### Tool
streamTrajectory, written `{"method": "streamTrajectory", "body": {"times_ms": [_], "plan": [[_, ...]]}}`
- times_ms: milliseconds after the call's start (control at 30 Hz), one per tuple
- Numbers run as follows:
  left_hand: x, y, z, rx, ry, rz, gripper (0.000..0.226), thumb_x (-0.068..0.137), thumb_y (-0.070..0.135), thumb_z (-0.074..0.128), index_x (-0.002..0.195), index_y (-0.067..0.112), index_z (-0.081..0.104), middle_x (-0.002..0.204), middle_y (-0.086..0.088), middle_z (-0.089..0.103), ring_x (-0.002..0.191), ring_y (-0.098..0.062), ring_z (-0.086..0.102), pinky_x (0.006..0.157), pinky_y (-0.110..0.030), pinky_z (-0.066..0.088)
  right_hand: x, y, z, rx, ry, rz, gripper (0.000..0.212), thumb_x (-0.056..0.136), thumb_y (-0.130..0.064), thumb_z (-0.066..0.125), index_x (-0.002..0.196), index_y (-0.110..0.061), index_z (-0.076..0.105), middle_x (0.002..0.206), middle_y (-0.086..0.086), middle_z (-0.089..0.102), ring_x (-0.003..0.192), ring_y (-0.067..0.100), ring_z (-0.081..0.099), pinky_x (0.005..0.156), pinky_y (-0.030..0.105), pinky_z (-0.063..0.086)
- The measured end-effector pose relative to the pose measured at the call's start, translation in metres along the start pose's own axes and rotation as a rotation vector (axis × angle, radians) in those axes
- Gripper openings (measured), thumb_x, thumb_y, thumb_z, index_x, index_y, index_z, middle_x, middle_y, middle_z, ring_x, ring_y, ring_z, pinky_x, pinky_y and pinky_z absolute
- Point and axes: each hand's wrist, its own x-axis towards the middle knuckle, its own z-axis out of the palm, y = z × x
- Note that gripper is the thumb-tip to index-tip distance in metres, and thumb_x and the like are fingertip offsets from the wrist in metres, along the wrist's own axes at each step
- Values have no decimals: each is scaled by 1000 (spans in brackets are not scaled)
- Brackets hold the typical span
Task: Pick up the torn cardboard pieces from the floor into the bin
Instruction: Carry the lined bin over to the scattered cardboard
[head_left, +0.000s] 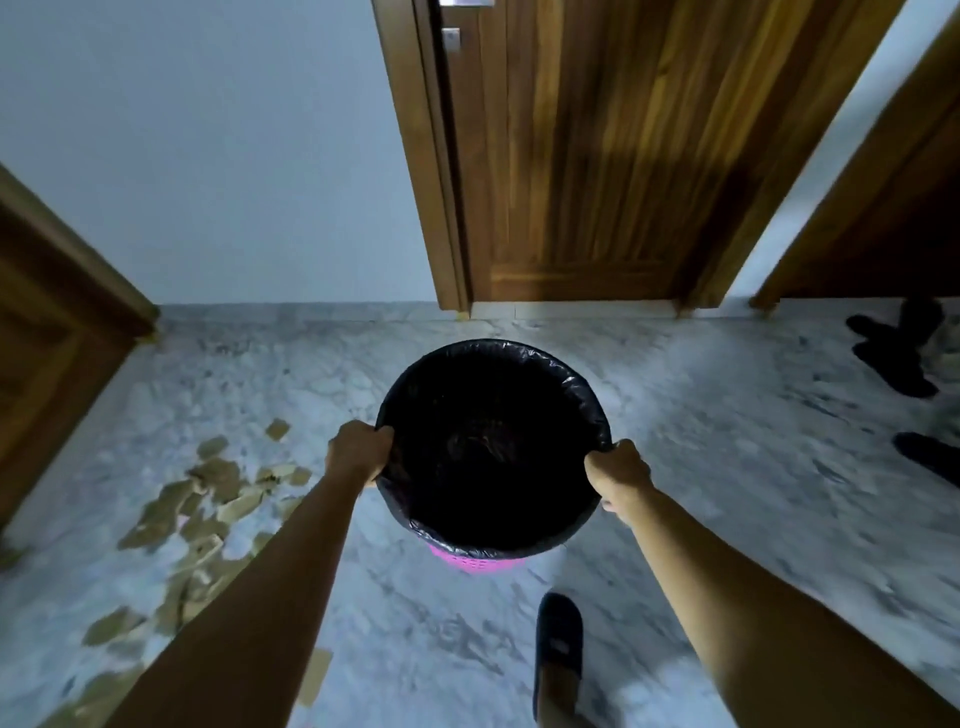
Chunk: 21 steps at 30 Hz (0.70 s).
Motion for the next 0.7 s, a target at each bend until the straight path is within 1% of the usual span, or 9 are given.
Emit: {"method": "streamTrajectory", "body": {"times_ms": [67,167,267,333,433,500,600,700], "plan": [[37,3,14,-15,-34,-52,32,73,31,52,73,5,70,76,-19,71,76,-35,70,77,-45,61,34,-12,15,17,-5,50,37,85,-22,50,119,-9,48,105,17,57,77,31,52,81,45,57],[99,9,42,-63,-80,-92,32,68,33,53,74,7,70,80,-18,72,81,-35,70,79,-47,60,92,-25,38,12,11,98,35,88,-21,51,120,-11,46,107,17,57,92,36,60,87,53,57],[165,11,86,-122,-123,-125,27,70,36,57,73,11,67,85,-17,72,84,-34,70,80,-49,60,162,-27,67,7,23,139,29,91,-19,48,119,-12,43,107,18,56,98,39,61,88,55,56],[210,5,124,-143,-143,-139,25,72,36,58,73,13,67,86,-15,72,84,-34,70,80,-49,60,217,-13,91,21,32,177,28,91,-18,47,118,-11,47,107,18,56,99,40,60,89,56,56],[285,-15,191,-185,-228,-162,31,67,39,57,77,13,71,85,-14,74,82,-32,72,77,-51,61,326,40,133,86,31,240,41,82,-22,51,122,-13,53,107,18,60,95,41,62,85,56,57],[330,-30,239,-187,-274,-174,34,66,40,56,77,12,72,85,-13,74,83,-32,72,79,-52,60,385,70,156,99,40,272,46,77,-22,52,123,-15,54,107,18,62,93,41,64,83,56,58],[379,-53,299,-199,-289,-147,36,63,41,53,73,11,72,82,-12,74,83,-32,72,81,-51,60,419,75,181,137,87,259,35,89,-19,53,123,-18,49,109,16,59,96,38,63,82,54,59],[411,-71,342,-225,-302,-149,35,60,40,53,72,14,73,82,-12,74,85,-33,72,79,-50,61,449,89,197,124,94,232,38,93,-18,53,130,-18,46,114,16,58,100,37,62,86,53,58]]}}
